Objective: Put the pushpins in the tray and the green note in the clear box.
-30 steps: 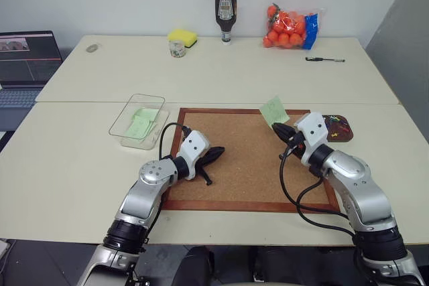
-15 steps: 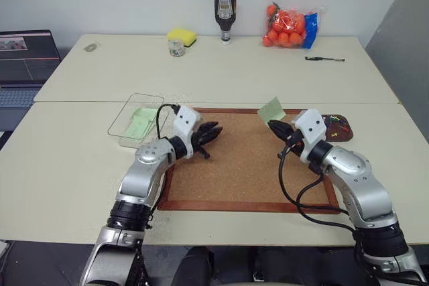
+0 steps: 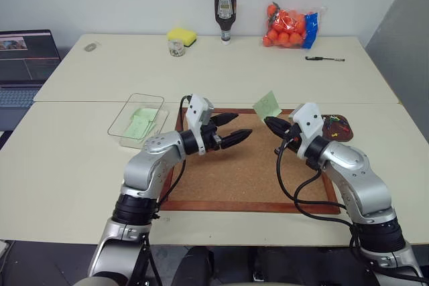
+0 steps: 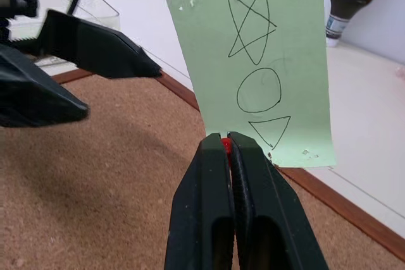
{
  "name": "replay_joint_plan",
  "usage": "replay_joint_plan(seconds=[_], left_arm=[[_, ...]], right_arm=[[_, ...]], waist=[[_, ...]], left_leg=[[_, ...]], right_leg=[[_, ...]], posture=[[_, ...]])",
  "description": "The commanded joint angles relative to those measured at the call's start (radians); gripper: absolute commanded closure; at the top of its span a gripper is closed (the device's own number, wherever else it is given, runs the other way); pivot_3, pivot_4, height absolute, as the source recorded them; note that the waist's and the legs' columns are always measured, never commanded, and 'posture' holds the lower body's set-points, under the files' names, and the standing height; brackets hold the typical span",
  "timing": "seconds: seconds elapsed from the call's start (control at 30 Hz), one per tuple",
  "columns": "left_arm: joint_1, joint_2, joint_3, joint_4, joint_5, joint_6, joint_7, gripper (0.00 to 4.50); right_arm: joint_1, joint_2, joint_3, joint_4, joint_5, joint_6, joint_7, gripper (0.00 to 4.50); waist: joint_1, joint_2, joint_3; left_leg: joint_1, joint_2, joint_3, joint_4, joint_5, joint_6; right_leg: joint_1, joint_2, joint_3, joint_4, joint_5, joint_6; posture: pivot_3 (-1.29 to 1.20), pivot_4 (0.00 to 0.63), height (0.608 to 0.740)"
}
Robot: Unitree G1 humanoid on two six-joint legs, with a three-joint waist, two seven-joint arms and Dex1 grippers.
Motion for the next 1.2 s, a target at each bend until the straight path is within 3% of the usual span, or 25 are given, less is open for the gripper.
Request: replay_joint_plan(seconds=[0.03, 0.43, 1.03, 1.1, 1.2], left_arm=[[-0.053, -0.064, 0.015, 0.039, -0.014, -0.021, 0.042, 0.77], [-0.115, -0.152, 0.036, 0.139, -0.013, -0.050, 0.089, 0.77], [-0.127, -0.170, 0.037, 0.170, -0.035, 0.013, 0.099, 4.22], [-0.127, -0.168, 0.038, 0.176, -0.032, 0.021, 0.103, 4.46], [-0.122, -0.161, 0.032, 0.174, -0.030, 0.039, 0.100, 4.46]], right_arm=[[-0.015, -0.004, -0.003, -0.063, 0.018, 0.011, 0.004, 4.50], [-0.018, -0.006, 0.012, -0.093, 0.023, 0.030, 0.001, 4.50], [-0.026, 0.003, 0.021, -0.096, 0.024, 0.029, -0.010, 4.50], [-0.027, 0.004, 0.022, -0.096, 0.024, 0.027, -0.011, 4.50], [-0.027, 0.007, 0.022, -0.100, 0.024, 0.028, -0.012, 4.50]], waist=[[0.000, 0.000, 0.000], [-0.001, -0.001, 0.001], [-0.001, -0.001, 0.001], [-0.001, -0.001, 0.001], [-0.001, -0.001, 0.001]], left_leg=[[0.000, 0.000, 0.000, 0.000, 0.000, 0.000], [0.000, 0.000, 0.000, 0.000, 0.000, 0.000], [0.000, 0.000, 0.000, 0.000, 0.000, 0.000], [0.000, 0.000, 0.000, 0.000, 0.000, 0.000], [0.000, 0.000, 0.000, 0.000, 0.000, -0.001]], right_leg=[[0.000, 0.000, 0.000, 0.000, 0.000, 0.000], [-0.001, 0.000, 0.000, 0.000, 0.000, 0.000], [-0.001, 0.000, 0.000, 0.000, 0.000, 0.000], [-0.001, 0.000, 0.000, 0.000, 0.000, 0.000], [-0.001, 0.000, 0.000, 0.000, 0.000, 0.000]], posture=[[0.00, 0.150, 0.740], [0.00, 0.150, 0.740], [0.00, 0.150, 0.740], [0.00, 0.150, 0.740], [0.00, 0.150, 0.740]])
